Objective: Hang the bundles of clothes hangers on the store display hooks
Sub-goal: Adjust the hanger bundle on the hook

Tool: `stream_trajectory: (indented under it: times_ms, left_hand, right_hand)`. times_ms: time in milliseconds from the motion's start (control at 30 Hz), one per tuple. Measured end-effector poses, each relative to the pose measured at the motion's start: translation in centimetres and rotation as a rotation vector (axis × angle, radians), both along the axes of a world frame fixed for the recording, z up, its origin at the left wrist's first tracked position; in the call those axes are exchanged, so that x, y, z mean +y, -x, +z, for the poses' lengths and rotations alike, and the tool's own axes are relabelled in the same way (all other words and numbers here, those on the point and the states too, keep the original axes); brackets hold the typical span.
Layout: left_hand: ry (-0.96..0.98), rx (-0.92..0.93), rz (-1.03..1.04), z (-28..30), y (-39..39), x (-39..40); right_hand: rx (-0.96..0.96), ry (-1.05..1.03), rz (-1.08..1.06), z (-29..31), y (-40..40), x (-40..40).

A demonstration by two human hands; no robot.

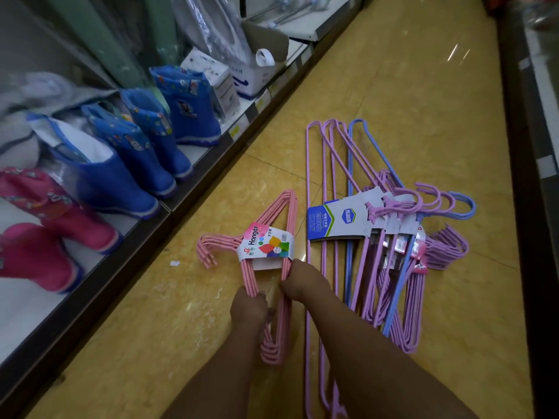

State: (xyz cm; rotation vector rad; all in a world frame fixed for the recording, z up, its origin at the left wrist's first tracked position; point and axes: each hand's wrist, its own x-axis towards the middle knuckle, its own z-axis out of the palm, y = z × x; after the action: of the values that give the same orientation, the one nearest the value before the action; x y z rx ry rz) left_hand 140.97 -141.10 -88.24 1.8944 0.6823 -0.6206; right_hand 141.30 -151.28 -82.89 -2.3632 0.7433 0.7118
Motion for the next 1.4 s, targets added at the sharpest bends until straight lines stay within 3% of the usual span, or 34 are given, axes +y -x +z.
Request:
stream_trajectory:
  times_ms: [100, 200, 433, 600, 767, 1000, 1200, 1400]
  left_hand:
    - [-0.139, -0.073, -0.122, 4.2, 0.9, 1.2]
    - [-0.327, -0.184, -0.379, 9.2, 2.1, 3.2]
    - [-0.544, -0.397, -0.758, 27.9, 2.4, 6.3]
    - [-0.615, -0.499, -0.952, 41.0, 2.8, 9.0]
    - [-0.611, -0.544, -0.910, 52.9, 4.7, 12.6]
    - [-0.687, -0.653, -0.793, 67.1, 6.2, 15.2]
    - [-0.863, -0.573, -0.656, 73.2, 7.0, 19.9]
    - [-0.938, -0.451, -0.339, 75.8, 11.8, 26.9]
  right_hand:
    - [-0.008, 0.104, 0.046, 4.4, 0.5, -0.8]
    - [-0.032, 0.218, 0.093, 9.5, 0.8, -1.5]
    - [-0.068, 0.362, 0.152, 26.4, 1.2, -1.4]
    - [-0.017, 0.159, 0.121, 38.2, 2.2, -1.5]
    - [-0.031, 0.064, 0.203, 49.9, 3.7, 1.0]
    - [-0.158, 0.100, 0.331, 63.9, 6.1, 7.8]
    - [-0.246, -0.044, 0.480, 69.8, 7.2, 13.8]
    - [-0.331, -0.111, 0.562, 72.5, 9.2, 21.7]
